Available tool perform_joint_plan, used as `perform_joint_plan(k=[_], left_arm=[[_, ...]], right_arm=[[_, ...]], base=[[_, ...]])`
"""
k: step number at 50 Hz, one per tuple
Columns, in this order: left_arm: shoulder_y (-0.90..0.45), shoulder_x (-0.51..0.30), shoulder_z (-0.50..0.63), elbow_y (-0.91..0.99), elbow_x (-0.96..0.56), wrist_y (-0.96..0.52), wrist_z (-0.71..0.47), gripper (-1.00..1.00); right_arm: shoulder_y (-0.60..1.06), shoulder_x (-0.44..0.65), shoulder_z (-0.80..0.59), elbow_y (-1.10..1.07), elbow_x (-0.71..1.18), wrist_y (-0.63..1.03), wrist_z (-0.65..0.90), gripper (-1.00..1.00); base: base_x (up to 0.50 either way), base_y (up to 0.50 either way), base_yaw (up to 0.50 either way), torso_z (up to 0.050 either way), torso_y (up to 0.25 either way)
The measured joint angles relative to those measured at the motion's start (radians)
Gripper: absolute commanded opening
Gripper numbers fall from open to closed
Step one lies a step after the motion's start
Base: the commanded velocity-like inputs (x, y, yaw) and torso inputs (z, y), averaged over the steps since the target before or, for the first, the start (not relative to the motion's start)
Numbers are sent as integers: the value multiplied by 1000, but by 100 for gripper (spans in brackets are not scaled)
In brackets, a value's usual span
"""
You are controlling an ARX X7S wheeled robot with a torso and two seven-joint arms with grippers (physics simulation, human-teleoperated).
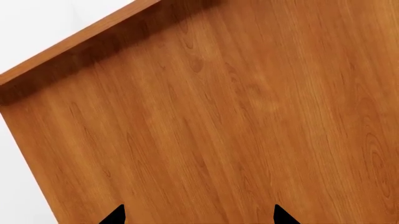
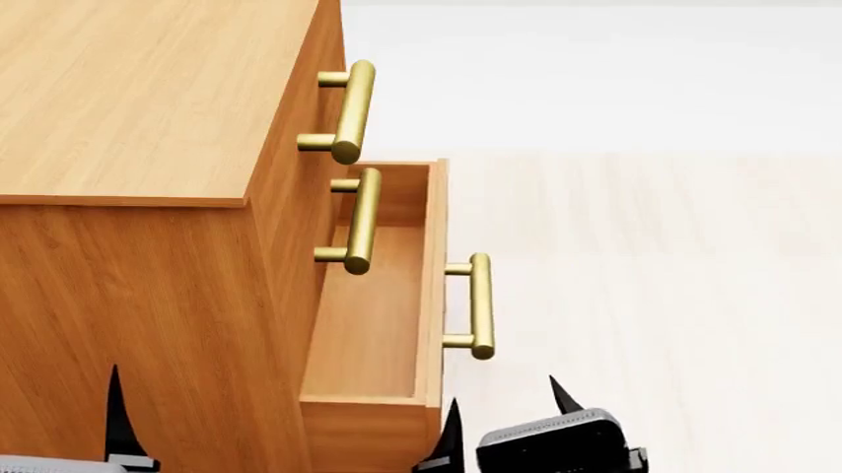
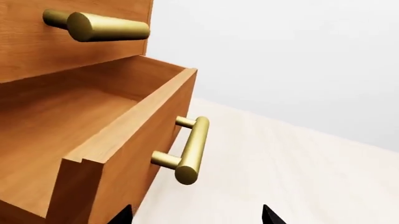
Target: Close the bottom drawer of the cabinet.
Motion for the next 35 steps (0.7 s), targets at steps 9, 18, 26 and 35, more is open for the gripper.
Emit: perform_joint_plan(k=[9, 18, 26, 35], left_arm=[[1, -2, 4, 2, -1, -1, -4, 100], [5, -4, 8, 2, -3, 2, -7, 100], [6, -6, 11, 1, -5, 5, -10, 100], [8, -9, 14, 4, -8, 5, -13, 100]], right_arm=[[5, -14, -33, -8, -9, 8, 0, 100], [23, -33, -67, 2, -11, 13, -1, 100], [62, -56, -90, 66, -8, -6, 6, 100], [92, -77, -120, 121, -7, -27, 18, 100]], base=[[0, 0, 0, 0, 0], [0, 0, 0, 0, 0], [0, 0, 0, 0, 0], [0, 0, 0, 0, 0]])
